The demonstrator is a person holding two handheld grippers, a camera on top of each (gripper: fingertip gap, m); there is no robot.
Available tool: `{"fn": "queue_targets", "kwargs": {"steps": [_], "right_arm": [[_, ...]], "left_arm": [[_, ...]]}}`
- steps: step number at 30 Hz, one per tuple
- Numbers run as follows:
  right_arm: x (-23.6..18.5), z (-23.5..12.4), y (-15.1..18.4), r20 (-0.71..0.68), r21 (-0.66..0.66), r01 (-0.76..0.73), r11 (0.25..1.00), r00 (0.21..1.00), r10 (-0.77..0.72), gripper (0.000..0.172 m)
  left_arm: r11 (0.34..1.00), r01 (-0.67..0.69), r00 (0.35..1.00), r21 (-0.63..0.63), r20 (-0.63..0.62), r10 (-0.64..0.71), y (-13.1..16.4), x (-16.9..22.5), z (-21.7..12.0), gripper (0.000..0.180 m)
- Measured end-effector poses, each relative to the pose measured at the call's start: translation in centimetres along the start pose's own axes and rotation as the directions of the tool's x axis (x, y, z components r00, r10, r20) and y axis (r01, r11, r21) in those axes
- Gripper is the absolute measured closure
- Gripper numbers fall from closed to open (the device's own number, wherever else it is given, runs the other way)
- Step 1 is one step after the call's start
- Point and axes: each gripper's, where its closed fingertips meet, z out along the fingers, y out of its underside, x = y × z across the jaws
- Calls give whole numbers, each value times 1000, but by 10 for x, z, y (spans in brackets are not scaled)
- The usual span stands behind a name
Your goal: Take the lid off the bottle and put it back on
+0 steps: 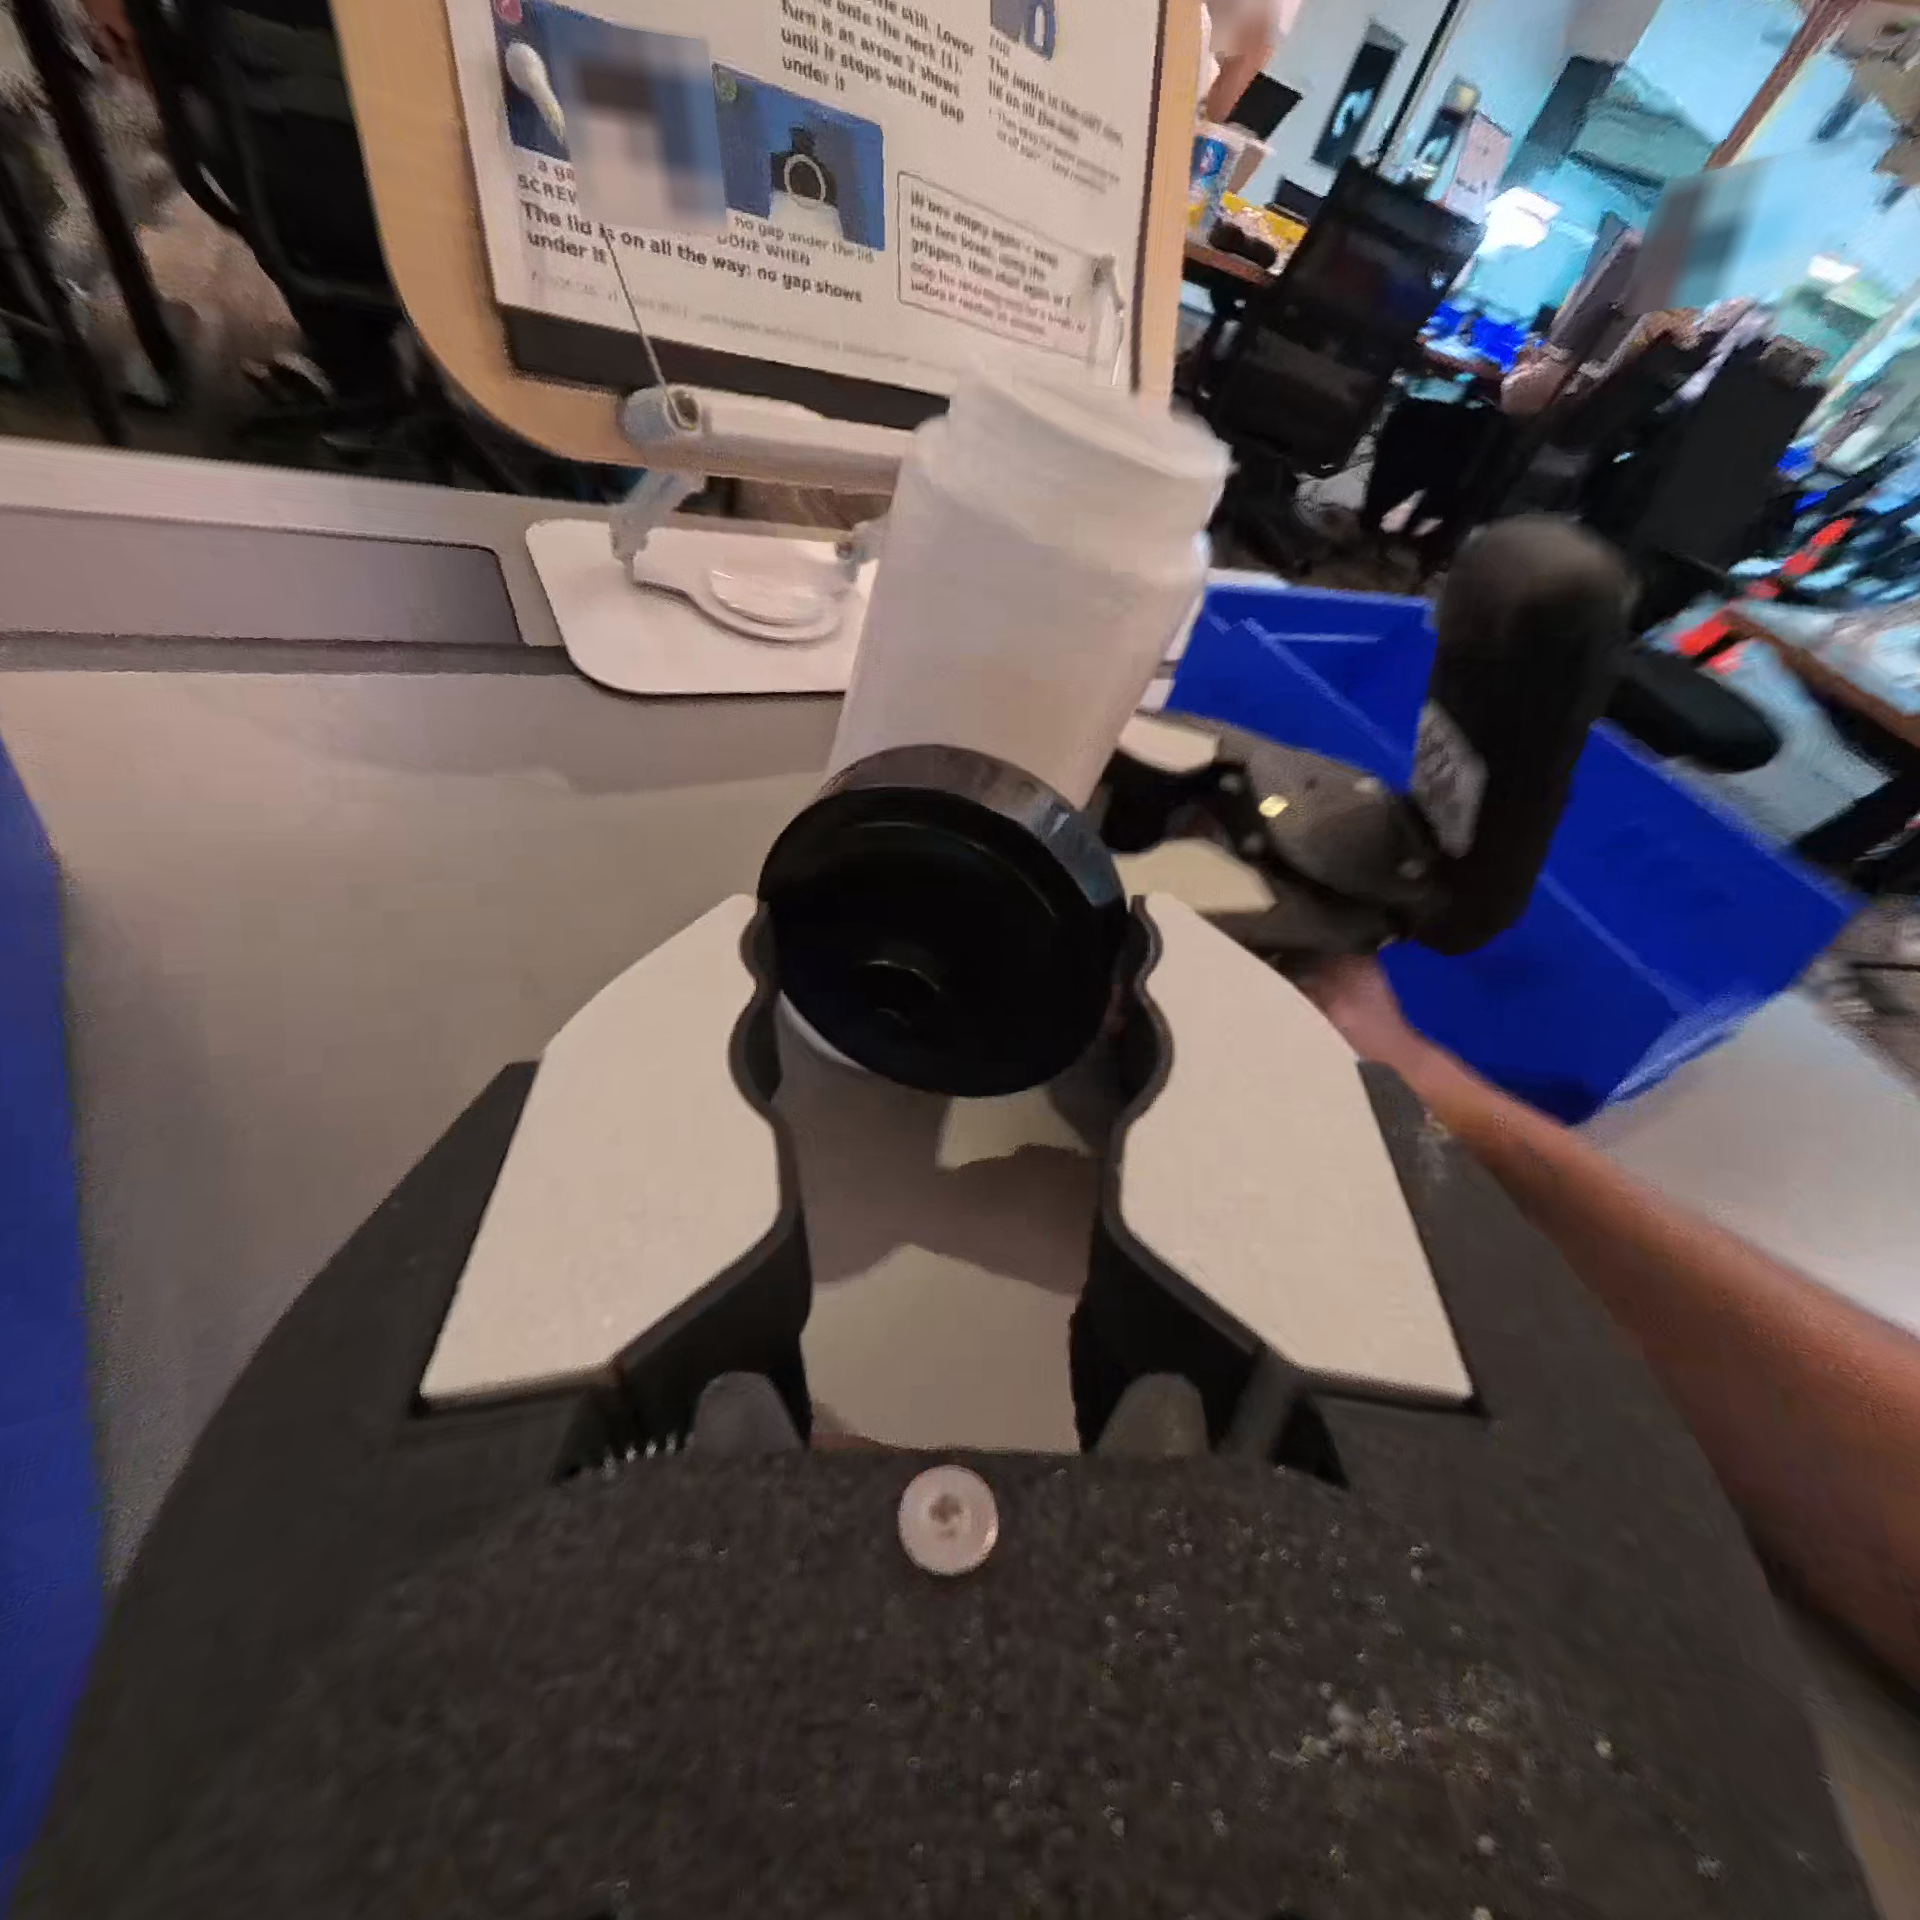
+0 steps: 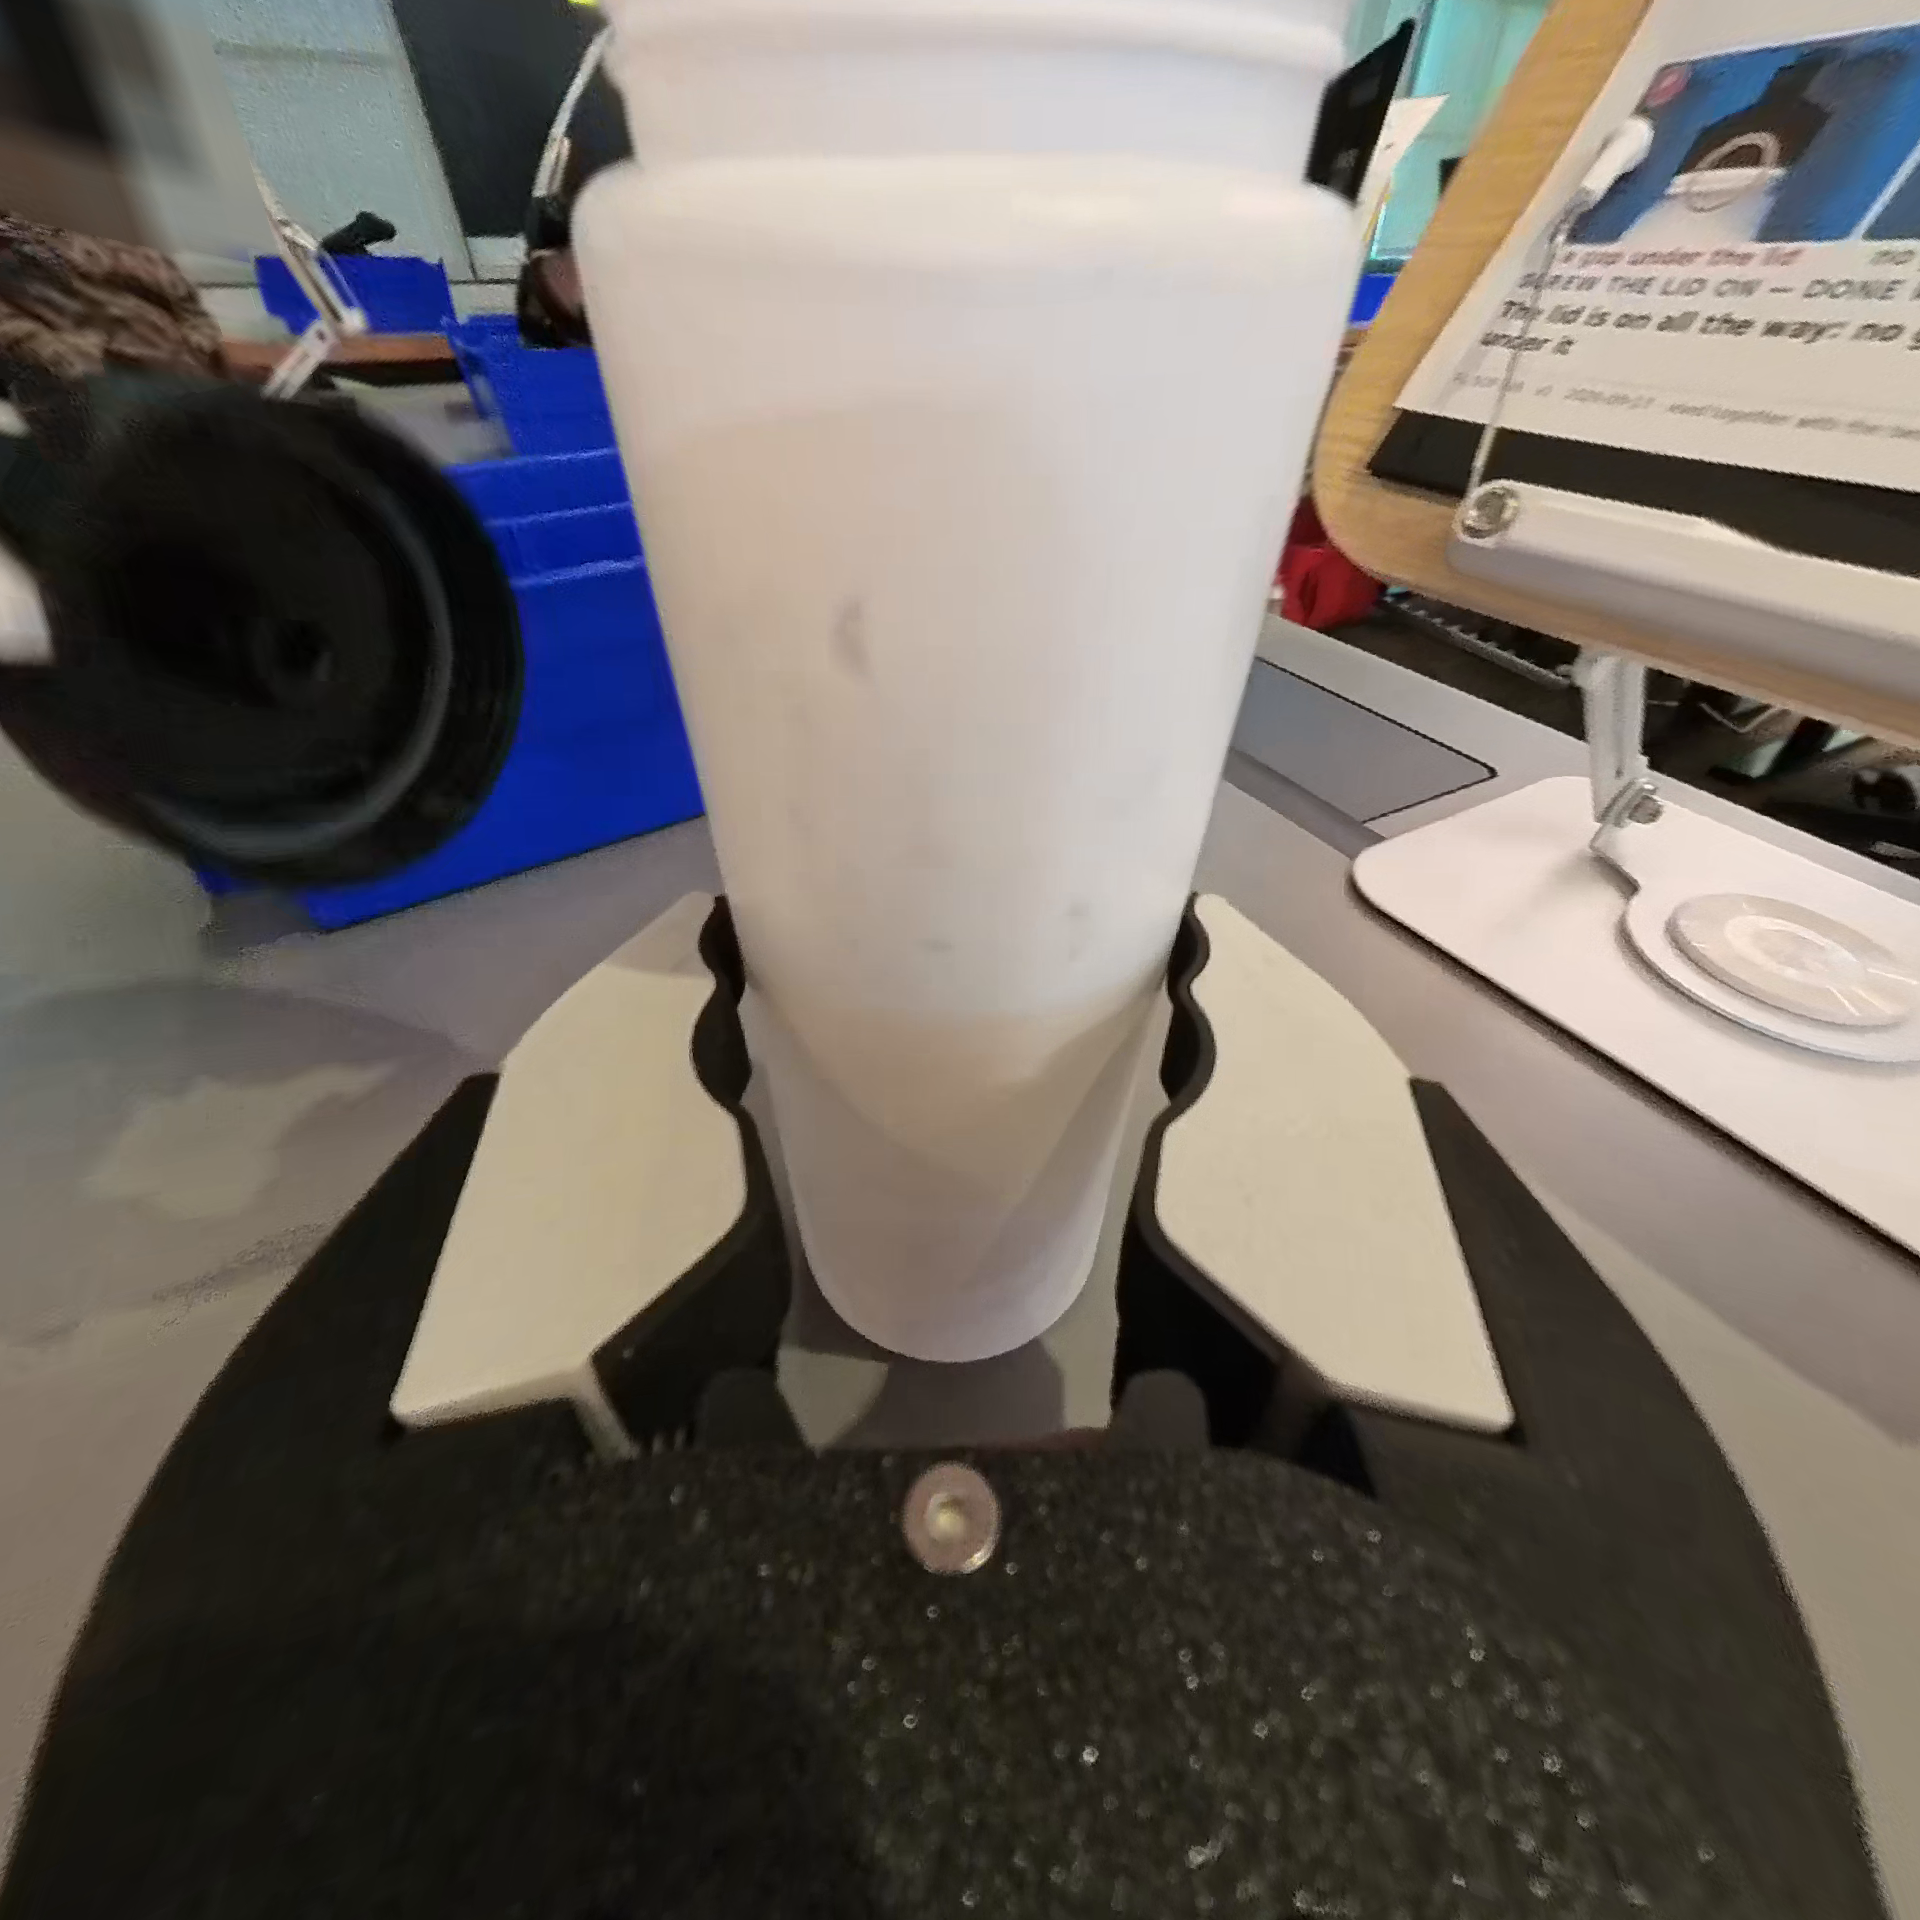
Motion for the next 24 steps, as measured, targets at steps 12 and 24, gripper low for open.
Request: {"fn": "queue_targets", "kwargs": {"steps": [12, 24], "right_arm": [[7, -5, 2, -39, -1, 3, 1000, 999, -3, 93], [21, -42, -64, -185, 130, 9, 991, 983, 16, 93]], "left_arm": [[954, -281, 948, 103, 183, 259, 16, -31, -4, 118], [940, -321, 940, 119, 162, 301, 15, -33, 4, 118]]}}
